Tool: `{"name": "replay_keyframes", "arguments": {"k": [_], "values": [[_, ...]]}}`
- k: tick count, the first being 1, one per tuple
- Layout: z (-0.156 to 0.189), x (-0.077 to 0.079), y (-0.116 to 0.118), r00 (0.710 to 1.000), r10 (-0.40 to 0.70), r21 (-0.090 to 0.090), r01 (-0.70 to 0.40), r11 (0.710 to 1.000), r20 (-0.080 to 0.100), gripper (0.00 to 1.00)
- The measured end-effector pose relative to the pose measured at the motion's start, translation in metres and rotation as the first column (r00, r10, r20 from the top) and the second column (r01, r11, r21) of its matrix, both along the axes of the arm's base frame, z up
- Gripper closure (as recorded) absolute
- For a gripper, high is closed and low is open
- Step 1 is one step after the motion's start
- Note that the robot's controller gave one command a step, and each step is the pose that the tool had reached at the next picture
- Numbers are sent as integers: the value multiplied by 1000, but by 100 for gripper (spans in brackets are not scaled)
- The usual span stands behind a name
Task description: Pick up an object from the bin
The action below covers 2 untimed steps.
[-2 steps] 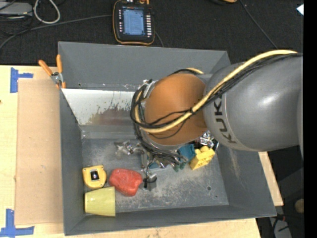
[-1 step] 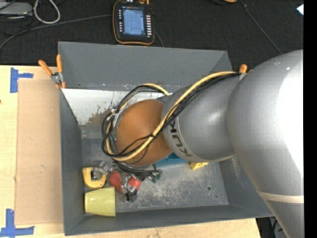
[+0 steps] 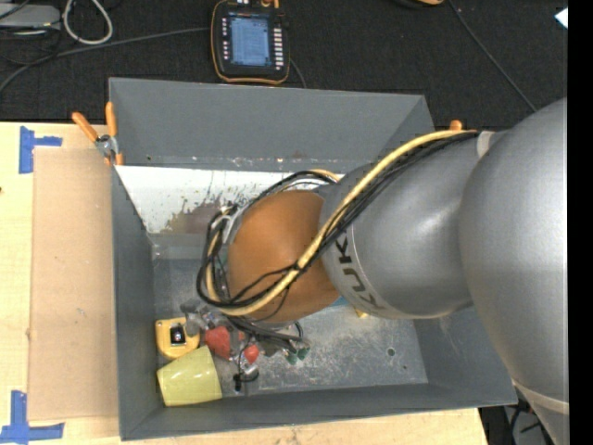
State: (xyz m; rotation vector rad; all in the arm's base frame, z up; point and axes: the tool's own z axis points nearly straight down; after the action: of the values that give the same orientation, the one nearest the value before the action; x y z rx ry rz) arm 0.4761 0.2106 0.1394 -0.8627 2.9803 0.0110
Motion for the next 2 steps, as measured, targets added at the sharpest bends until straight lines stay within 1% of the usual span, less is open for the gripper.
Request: {"name": "replay_keyframes", "arguments": {"k": [1, 2], "values": [[-45, 25, 19, 1000, -20, 4, 20, 1000, 0, 0], [-41, 19, 8, 993, -122, 5, 122, 993, -5, 0]]}}
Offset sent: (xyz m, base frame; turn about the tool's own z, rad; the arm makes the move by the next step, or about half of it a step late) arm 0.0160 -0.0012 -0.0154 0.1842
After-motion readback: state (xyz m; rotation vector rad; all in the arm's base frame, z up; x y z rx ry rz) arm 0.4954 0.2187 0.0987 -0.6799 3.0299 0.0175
